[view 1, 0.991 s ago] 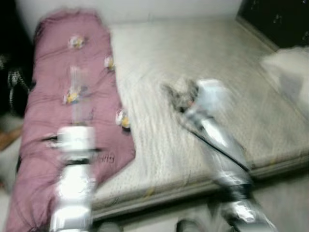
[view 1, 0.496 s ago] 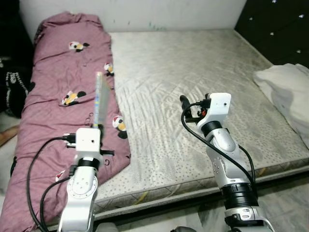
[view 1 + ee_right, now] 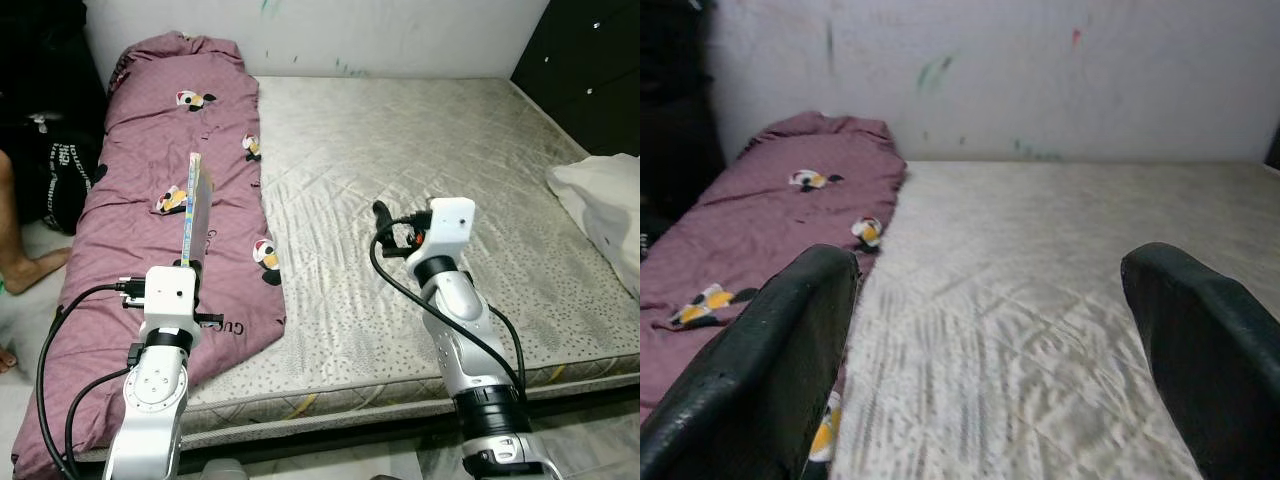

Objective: Clean up the room

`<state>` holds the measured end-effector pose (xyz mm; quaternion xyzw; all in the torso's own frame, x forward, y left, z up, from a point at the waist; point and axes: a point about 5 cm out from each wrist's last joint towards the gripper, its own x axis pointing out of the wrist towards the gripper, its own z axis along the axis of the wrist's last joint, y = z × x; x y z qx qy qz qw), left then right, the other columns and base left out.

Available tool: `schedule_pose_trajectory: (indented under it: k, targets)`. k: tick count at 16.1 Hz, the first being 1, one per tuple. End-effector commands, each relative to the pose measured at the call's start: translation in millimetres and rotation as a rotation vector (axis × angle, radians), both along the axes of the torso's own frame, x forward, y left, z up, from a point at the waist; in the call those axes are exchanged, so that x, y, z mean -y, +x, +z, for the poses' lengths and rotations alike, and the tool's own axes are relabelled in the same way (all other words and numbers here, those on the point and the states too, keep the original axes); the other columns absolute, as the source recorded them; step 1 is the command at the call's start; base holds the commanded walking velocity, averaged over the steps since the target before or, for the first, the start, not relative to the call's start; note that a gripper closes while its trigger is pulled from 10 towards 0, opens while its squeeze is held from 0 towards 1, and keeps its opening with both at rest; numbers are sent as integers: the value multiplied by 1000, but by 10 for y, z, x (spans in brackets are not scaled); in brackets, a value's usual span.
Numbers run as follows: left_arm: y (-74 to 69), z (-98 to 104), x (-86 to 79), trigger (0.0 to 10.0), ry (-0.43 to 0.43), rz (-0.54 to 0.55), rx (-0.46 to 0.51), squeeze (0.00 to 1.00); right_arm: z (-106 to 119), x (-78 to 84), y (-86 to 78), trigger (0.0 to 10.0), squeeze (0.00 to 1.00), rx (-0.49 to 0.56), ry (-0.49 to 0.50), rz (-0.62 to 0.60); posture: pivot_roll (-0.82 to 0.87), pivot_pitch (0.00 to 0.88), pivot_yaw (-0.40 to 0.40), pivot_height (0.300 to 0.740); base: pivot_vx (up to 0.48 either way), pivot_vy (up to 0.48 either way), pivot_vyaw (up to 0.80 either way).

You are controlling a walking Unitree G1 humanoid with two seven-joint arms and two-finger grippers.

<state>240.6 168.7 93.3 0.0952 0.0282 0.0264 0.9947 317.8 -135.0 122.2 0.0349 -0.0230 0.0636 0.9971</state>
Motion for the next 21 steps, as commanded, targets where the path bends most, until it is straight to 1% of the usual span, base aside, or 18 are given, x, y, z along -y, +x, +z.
schedule_pose_trajectory:
  k: [1,2,3,6,9,17,18,21]
  targets:
    - [15,100,64,10000,-8,-26,48,0,-29,74,-15,10000,0,-10,-10,-27,35,0,-49,740,0,0,0]
    - [8,98,83,10000,-20,-35,50,0,-27,68,-22,10000,0,-6,-46,-18,32,0,-48,740,0,0,0]
    - [9,102,92,10000,-18,-42,51,0,-21,55,-25,10000,0,4,-49,-7,32,0,-48,740,0,0,0]
    - [27,115,92,10000,-18,-41,57,0,-6,54,-9,10000,0,7,-50,-4,32,0,-50,740,0,0,779]
    - [40,128,76,10000,-21,-31,62,0,-9,85,1,10000,0,3,-49,-12,32,0,-55,740,0,-296,163]
    - [19,112,98,10000,-29,-34,56,0,-46,73,-27,10000,0,-12,-60,3,29,0,-59,740,0,-322,0]
    - [20,110,110,10000,-29,-36,56,0,-46,57,-48,10000,0,-1,-70,32,27,0,-61,740,0,-322,444]
    - [21,108,113,10000,-27,-35,55,0,-51,48,-51,10000,0,-5,-69,31,27,0,-61,740,0,-322,706]
